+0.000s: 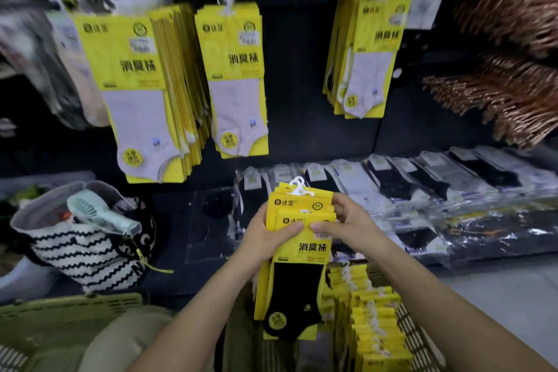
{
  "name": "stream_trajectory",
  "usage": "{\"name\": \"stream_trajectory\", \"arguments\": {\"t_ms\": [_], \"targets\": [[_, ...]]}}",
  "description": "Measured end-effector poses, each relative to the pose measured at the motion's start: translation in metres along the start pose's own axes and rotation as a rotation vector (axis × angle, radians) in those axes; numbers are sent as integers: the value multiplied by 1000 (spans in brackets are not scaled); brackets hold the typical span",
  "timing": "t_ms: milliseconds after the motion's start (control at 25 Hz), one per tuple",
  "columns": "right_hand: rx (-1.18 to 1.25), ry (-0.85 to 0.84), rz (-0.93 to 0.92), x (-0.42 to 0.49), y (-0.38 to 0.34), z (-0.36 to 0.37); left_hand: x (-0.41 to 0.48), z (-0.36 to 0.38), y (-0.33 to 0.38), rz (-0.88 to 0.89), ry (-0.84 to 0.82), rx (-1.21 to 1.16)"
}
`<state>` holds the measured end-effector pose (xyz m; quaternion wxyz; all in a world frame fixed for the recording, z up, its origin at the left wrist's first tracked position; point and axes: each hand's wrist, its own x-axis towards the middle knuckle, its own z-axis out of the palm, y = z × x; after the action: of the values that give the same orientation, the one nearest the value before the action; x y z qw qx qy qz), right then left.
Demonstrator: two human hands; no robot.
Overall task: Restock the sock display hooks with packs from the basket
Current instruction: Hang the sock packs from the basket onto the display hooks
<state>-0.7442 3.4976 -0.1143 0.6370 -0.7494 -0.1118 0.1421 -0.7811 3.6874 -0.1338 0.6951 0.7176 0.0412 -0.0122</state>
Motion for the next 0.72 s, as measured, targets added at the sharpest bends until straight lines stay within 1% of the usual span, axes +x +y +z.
{"name": "stream_trajectory", "arguments": {"t_ms": [120,200,240,360,400,480,560,640,720], "targets": [[-1,136,-50,15,-32,11,10,-9,33,111,55,-38],[-106,237,-68,25,-53,19,15,-15,54,172,78,-71],[-139,262,-99,29,-61,21,16,-18,63,198,70,-80],[-83,288,-227,37,-87,22,16,-33,89,279,29,-89],[-43,289,-254,39,-95,22,16,-38,96,293,39,-96],[-28,259,-306,43,-117,21,18,-46,111,325,114,-106],[-102,244,-399,50,-143,21,23,-51,126,363,189,-84],[-205,245,-520,56,-173,20,28,-56,142,394,226,-37],[-311,212,-567,61,-199,18,32,-62,155,393,257,-1]]}}
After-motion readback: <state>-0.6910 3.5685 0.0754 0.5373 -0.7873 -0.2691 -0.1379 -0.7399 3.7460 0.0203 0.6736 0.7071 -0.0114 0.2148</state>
